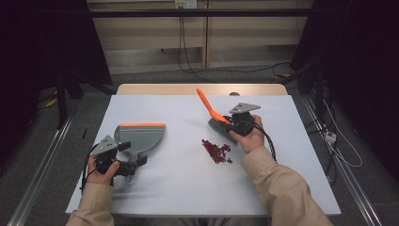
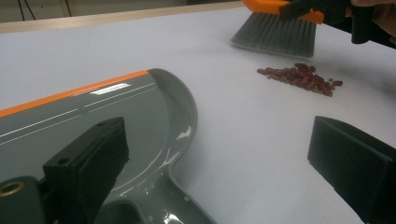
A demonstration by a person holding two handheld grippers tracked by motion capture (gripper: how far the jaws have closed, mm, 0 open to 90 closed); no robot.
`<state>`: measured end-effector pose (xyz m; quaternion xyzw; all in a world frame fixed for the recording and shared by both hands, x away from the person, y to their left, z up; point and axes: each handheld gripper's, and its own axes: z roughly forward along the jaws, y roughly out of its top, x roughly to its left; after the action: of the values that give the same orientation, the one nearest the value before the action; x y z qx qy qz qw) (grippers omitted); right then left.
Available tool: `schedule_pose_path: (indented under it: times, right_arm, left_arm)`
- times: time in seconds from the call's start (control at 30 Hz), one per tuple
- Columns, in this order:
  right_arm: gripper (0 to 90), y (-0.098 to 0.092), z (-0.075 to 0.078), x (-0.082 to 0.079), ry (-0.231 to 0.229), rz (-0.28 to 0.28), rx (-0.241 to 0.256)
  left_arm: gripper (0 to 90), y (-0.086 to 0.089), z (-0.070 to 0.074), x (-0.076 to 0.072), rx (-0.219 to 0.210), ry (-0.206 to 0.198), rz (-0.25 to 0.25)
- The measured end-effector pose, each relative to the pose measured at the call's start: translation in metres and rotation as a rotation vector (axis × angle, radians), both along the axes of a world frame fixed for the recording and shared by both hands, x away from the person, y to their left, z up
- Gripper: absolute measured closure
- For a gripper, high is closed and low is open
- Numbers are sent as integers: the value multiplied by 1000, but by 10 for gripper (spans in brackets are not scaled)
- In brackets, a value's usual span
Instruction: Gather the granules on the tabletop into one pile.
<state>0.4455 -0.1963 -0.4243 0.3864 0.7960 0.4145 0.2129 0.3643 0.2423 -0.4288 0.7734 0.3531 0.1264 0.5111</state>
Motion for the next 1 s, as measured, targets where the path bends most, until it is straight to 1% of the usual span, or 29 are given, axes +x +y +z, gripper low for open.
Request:
schedule_pose_path:
  times: [0.07, 0.17, 0.23, 0.27, 0.3, 0.37, 0.4, 0.43, 0.47, 0.53, 0.6, 0.67, 0.73, 0.77, 0.8, 0.87, 0.9, 0.93, 0.97, 1.0]
  right_arm:
    - [711, 0, -1, 1, 20, 15, 12]
    - [700, 2, 1, 0, 41, -3, 4]
    - [663, 2, 4, 3, 82, -11, 16]
    - [661, 3, 6, 5, 104, -4, 15]
    - [654, 4, 7, 7, 129, -3, 6]
    - [651, 6, 9, 11, 168, -5, -30]
    - [672, 7, 9, 12, 181, 1, -38]
    - [709, 7, 9, 13, 183, 1, -47]
    - [709, 8, 9, 14, 179, 13, -61]
    - [712, 7, 9, 15, 175, 51, -72]
    - [714, 7, 10, 16, 167, 82, -101]
    - [714, 7, 11, 17, 163, 105, -105]
    - [714, 7, 12, 19, 121, 168, -108]
    - [714, 6, 12, 20, 115, 182, -96]
    - [714, 6, 11, 22, 93, 202, -81]
    - [714, 7, 12, 26, 55, 236, -87]
    - [714, 7, 13, 28, 26, 281, -94]
    - [714, 8, 13, 30, 19, 302, -95]
    - [714, 10, 13, 32, 3, 327, -106]
    - [714, 12, 13, 34, -3, 351, -113]
  left_arm:
    - [49, 0, 0, 0, -1, 0, 0]
    - [49, -1, 0, -1, -3, -3, 1]
    - [49, -1, 0, -1, 1, -1, -2]
    - [49, -1, 0, -1, 0, -1, -3]
    - [49, -1, 0, -1, -2, -1, -3]
    - [49, 0, 0, -1, 0, -1, 1]
    - [49, 0, 0, -1, 0, -2, 1]
    - [49, 0, 0, -1, 1, -2, 2]
    - [49, 0, 0, -1, -6, 0, 2]
    - [49, 0, 0, 0, -3, 1, 2]
    - [49, 0, 0, 0, 0, -3, 4]
    - [49, 0, 0, -1, -1, -3, 4]
    - [49, 0, 0, -1, -5, 0, 4]
    - [49, 1, 0, 0, 0, 0, 5]
    - [49, 1, 0, 0, 1, -1, 5]
    - [49, 1, 0, 0, 1, 0, 6]
    - [49, 1, 0, 0, 4, -2, 6]
    - [49, 1, 0, 0, 3, 0, 7]
    - [49, 1, 0, 0, 9, 0, 5]
    - [49, 1, 0, 0, 8, -1, 9]
